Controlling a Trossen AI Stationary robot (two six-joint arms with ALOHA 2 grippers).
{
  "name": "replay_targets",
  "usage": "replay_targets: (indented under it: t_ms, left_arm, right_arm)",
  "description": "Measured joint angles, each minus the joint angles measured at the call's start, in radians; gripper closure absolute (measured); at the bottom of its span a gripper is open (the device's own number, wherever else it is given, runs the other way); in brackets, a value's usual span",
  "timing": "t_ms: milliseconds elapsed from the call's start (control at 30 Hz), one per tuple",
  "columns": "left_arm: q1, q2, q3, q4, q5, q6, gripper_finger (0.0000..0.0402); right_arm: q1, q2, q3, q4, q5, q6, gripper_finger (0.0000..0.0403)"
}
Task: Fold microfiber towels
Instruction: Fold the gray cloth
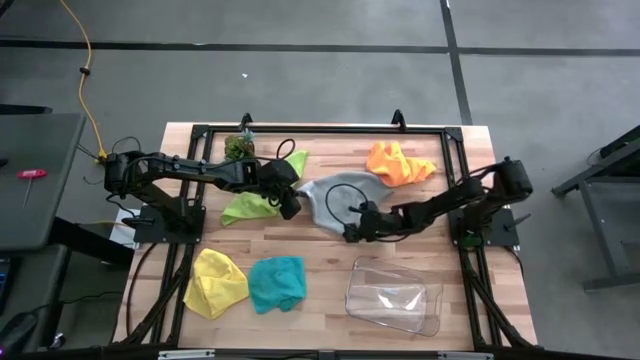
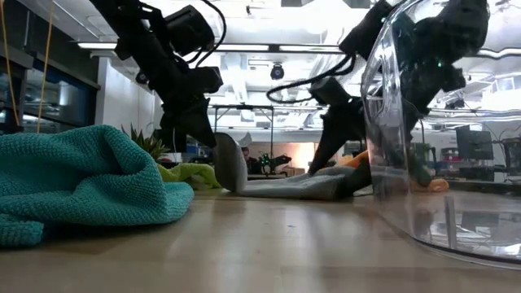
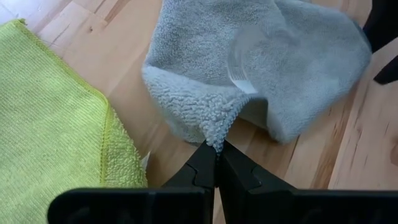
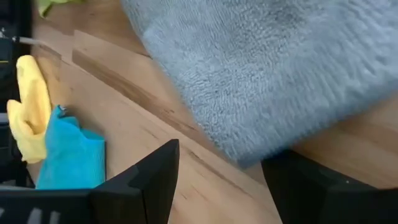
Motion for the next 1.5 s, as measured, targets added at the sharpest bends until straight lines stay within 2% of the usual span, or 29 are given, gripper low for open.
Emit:
replay_targets:
  t_ms: [300,733,867,1067,1333,1500]
  left_arm:
    - [0.000,0.000,0.000,0.002,0.000,-0.007,0.0401]
    - [0.000,0.000,0.000,-0.001,0.001,-0.005,0.0401]
    - [0.000,0.000,0.000,-0.001,0.005,-0.006,0.0401]
    - [0.000,0.000,0.000,-0.003,0.005,0.001,0.0401]
    - [0.000,0.000,0.000,-0.001,0.004,0.003,0.0401]
    - [0.000,0.000,0.000,-0.001,0.004,0.003,0.0401]
  right_arm:
    - [0.000,0.049,0.026,0.089,0.049,-0.017,0.0187]
    - [-0.046,0.047,0.029,0.305,0.026,-0.024,0.0187]
    - [-0.093,0.046,0.028,0.346,0.035,-0.031,0.0187]
    - [-0.179,0.046,0.028,0.284,0.095,-0.035,0.0187]
    - [-0.292,0.046,0.028,0.257,0.118,-0.077,0.0187]
    - [-0.373,0.046,0.028,0.321,0.015,-0.185,0.0187]
